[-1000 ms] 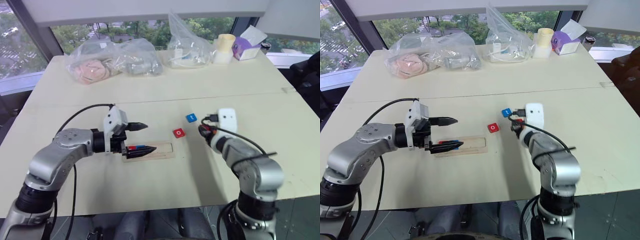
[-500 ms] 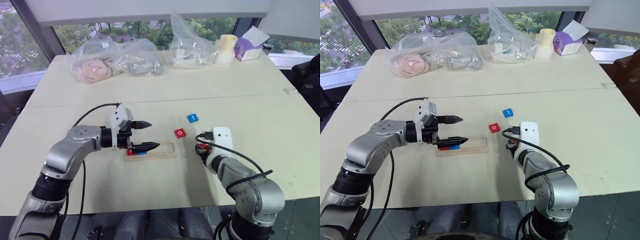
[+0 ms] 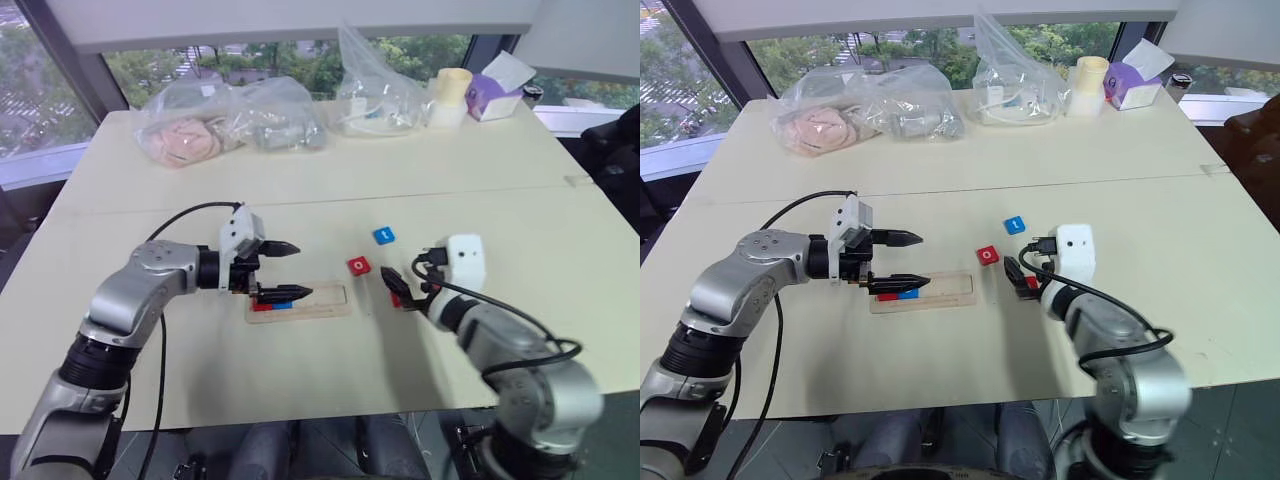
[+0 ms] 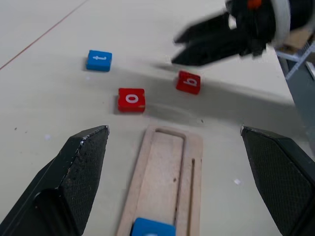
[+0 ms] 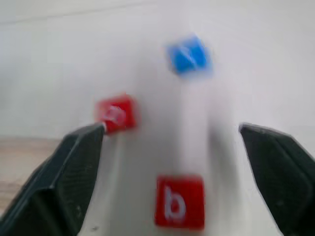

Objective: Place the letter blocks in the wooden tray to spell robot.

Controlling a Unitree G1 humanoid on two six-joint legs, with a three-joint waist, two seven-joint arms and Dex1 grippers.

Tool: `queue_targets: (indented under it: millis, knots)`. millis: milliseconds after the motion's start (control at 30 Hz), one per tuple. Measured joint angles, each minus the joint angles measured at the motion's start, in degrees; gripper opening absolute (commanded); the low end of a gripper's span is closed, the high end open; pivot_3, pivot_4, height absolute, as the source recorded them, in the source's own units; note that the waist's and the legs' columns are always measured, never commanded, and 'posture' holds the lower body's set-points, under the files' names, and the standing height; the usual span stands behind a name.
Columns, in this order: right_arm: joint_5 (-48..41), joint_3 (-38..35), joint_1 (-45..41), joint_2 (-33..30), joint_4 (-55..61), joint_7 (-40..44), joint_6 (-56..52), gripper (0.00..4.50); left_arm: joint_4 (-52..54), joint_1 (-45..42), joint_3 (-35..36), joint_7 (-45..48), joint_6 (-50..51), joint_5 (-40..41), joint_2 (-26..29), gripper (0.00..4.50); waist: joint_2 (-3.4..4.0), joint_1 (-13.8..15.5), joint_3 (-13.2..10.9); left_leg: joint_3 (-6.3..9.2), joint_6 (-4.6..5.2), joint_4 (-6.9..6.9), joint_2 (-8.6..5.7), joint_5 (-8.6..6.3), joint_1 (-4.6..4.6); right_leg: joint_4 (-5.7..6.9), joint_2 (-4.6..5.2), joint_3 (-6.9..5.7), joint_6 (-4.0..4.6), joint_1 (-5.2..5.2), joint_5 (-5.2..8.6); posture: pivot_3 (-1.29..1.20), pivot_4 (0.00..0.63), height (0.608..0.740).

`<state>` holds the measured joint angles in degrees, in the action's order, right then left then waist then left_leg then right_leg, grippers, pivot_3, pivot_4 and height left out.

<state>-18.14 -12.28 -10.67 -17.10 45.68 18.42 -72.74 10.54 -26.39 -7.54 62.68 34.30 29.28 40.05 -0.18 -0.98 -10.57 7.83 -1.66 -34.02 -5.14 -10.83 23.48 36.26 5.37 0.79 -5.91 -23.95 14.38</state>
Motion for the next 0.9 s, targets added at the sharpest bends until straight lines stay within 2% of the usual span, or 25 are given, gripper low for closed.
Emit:
queue_targets:
  millis: [100,267,367,467,733,833,900]
  knots:
    - [-2.74,-0.59,4.27,-13.74,-4.54,14.77,11.89,4.44,2.5,1.59,0.25,2.34,0.25,0.3,3.13,4.5,-0.07,0.15,-0.04,-0.06,0.15,-0.01,0.01,-0.09,-0.01,-0.15,0.03,-0.08,-0.21,0.17,0.13,0.0,0.15,0.74]
    - [-3.21,1.05,8.27,-26.24,-17.9,33.9,31.64,4.44,10.59,4.38,0.28,6.98,0.44,1.63,8.68,4.5,-0.2,-0.02,-0.15,-0.18,0.25,-0.07,0.0,-0.16,-0.04,-0.17,0.14,0.06,-0.1,0.18,0.07,0.0,0.15,0.74]
    - [-0.51,5.09,6.94,-29.0,-26.02,39.76,42.41,4.44,14.23,5.67,0.44,7.29,1.46,2.86,9.92,4.5,-0.32,0.1,-0.22,-0.17,0.24,-0.14,0.04,-0.16,-0.07,-0.16,0.18,0.05,-0.16,0.24,0.1,0.0,0.15,0.74]
    - [3.8,10.59,2.41,-29.17,-37.22,44.1,53.77,4.44,16.83,7.83,0.41,6.9,1.26,1.67,12.76,4.5,-0.39,-0.01,-0.27,-0.21,0.24,-0.16,0.07,-0.16,-0.1,-0.16,0.19,0.05,-0.06,0.26,0.04,0.0,0.15,0.74]
    - [9.09,17.66,-7.83,-26.67,-56.29,49.38,70.86,4.44,19.99,14.21,2.22,2.35,3.17,1.81,13.16,4.5,-0.44,0.28,-0.33,-0.16,0.24,-0.16,0.04,-0.16,-0.08,-0.16,0.17,0.05,-0.06,0.26,0.03,0.0,0.15,0.74]
    - [9.09,18.39,-8.99,-26.54,-58.96,51.54,74.07,3.61,21.45,15.97,2.76,1.62,3.74,2.4,13.47,4.5,-0.44,0.27,-0.33,-0.16,0.24,-0.16,0.04,-0.16,-0.11,-0.16,0.17,0.05,-0.06,0.29,0.04,0.0,0.15,0.74]
    - [9.06,18.93,-9.12,-26.58,-59.53,53.46,75.74,2.63,22.29,17.22,3.64,1.16,4.04,2.77,13.73,4.5,-0.44,0.27,-0.33,-0.16,0.24,-0.16,0.04,-0.16,-0.11,-0.16,0.18,0.05,-0.05,0.3,0.04,0.0,0.15,0.74]
